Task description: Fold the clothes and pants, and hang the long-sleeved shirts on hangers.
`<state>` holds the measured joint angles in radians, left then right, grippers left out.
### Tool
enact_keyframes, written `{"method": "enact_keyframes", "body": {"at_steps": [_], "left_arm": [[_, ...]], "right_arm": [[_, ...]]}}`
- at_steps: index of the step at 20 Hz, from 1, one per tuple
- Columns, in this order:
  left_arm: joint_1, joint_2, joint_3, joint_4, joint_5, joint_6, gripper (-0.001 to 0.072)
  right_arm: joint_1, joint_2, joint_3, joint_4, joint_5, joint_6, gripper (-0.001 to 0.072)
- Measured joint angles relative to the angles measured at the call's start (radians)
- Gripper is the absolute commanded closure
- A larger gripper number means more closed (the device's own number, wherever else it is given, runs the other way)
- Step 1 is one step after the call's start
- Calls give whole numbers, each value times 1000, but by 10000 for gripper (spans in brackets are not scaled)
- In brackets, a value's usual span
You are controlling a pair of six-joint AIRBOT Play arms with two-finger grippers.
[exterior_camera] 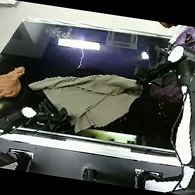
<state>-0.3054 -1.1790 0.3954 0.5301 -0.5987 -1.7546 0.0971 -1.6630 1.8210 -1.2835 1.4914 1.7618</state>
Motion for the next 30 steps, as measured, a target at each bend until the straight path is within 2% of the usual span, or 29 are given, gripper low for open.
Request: {"method": "enact_keyframes", "body": {"at_steps": [1,6,8,14,18,21,26,30], "left_arm": [[-2,-5,3,6,1,3,690],[11,-10,91,21,-5,111,692],[48,-5,177,37,-44,152,692],[288,6,666,278,-237,192,693],[426,45,1093,486,-421,152,692],[471,115,1327,625,-551,105,692],[494,317,1474,834,-677,35,692],[498,423,1498,940,-736,-17,692]], "right_arm": [[0,3,0,0,0,0,683],[0,29,0,-3,-13,-5,684],[0,56,0,-4,-43,-23,684],[0,233,1,-114,-216,-62,684],[0,447,2,-248,-267,-63,684],[0,638,3,-306,-267,-71,683],[1,922,3,-340,-243,-32,684],[1,1019,2,-338,-247,13,684]]}}
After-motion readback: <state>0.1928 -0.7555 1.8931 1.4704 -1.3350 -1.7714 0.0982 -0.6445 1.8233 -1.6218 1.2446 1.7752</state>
